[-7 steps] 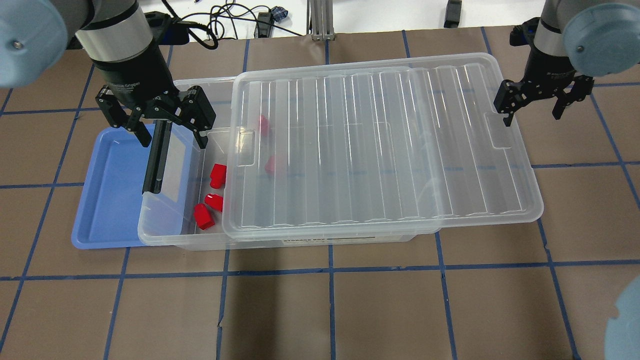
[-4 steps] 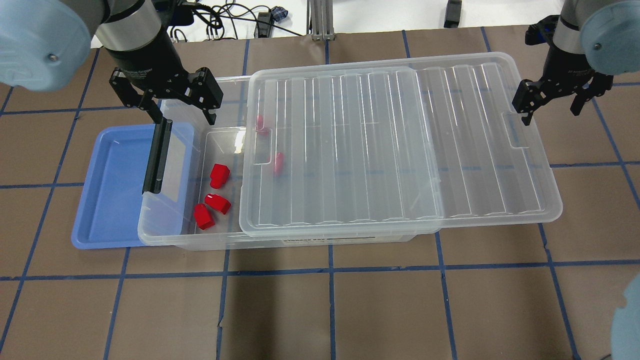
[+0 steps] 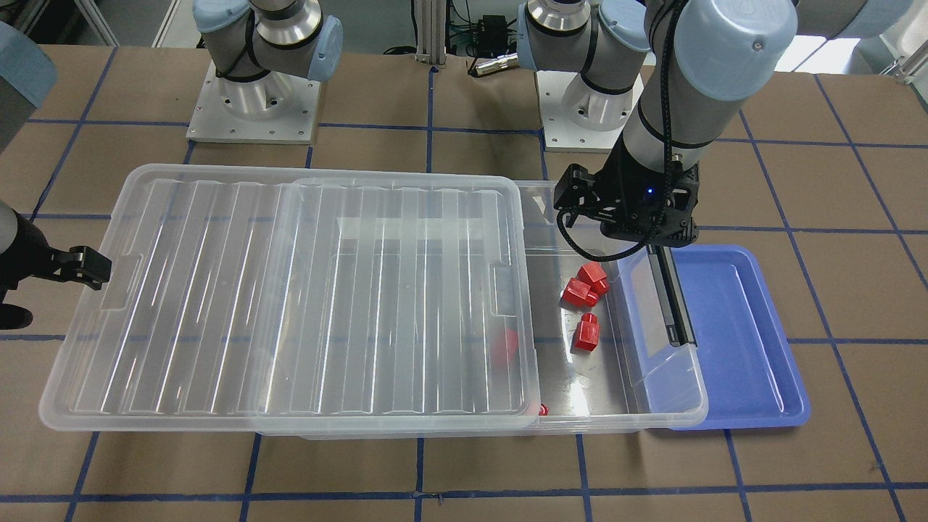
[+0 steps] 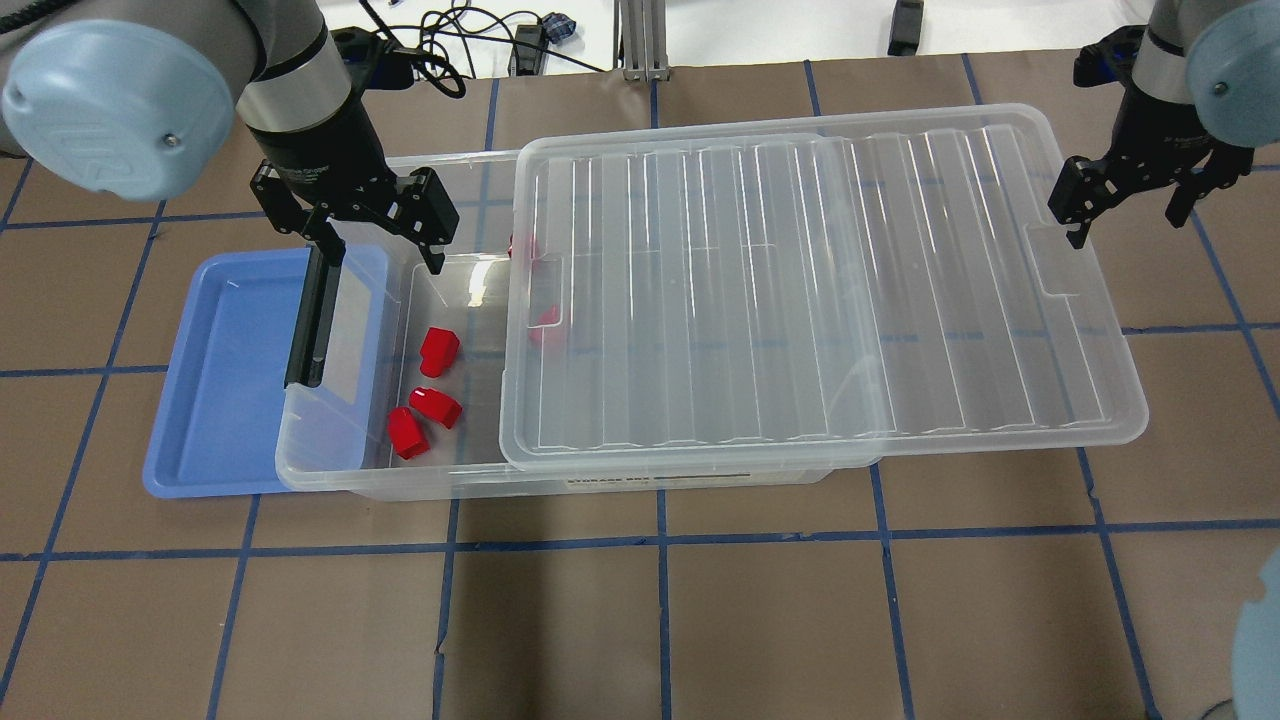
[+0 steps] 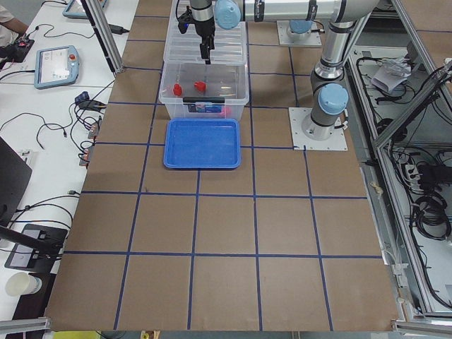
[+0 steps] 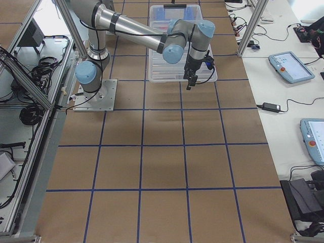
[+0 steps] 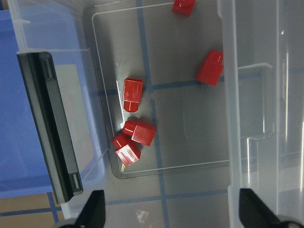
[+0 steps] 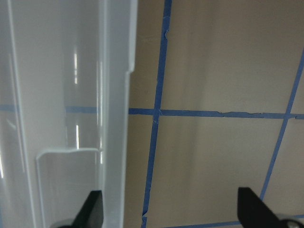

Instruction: Place red block in blue tray from box

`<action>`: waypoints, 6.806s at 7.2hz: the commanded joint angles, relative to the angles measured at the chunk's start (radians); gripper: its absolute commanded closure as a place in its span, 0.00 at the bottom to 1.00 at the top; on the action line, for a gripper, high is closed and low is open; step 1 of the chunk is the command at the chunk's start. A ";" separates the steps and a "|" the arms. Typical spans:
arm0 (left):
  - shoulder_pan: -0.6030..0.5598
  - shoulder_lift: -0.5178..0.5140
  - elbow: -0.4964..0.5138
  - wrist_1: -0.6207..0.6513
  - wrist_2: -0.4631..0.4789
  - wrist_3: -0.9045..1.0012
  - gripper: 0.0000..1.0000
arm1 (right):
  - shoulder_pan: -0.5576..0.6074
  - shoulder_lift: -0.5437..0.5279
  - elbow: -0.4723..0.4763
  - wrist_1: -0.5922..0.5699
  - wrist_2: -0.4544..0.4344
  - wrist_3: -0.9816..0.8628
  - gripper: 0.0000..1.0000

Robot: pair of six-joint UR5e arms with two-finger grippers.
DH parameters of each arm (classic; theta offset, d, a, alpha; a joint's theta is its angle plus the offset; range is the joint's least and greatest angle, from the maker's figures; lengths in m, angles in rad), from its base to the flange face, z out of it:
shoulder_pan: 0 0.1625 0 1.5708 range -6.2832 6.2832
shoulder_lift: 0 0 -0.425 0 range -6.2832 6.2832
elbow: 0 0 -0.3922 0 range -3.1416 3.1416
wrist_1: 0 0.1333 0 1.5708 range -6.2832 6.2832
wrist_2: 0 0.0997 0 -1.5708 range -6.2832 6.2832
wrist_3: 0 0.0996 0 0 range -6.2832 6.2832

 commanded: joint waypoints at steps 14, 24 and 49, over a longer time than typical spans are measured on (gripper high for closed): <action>0.040 -0.175 -0.321 0.540 -0.004 0.137 0.00 | 0.012 -0.226 0.003 0.165 0.076 0.054 0.00; 0.040 -0.263 -0.380 0.719 0.008 0.125 0.00 | 0.005 -0.237 0.013 0.166 0.053 0.083 0.00; 0.519 -0.184 -0.163 0.310 -0.119 0.494 0.94 | -0.001 -0.234 0.015 0.146 0.028 0.124 0.00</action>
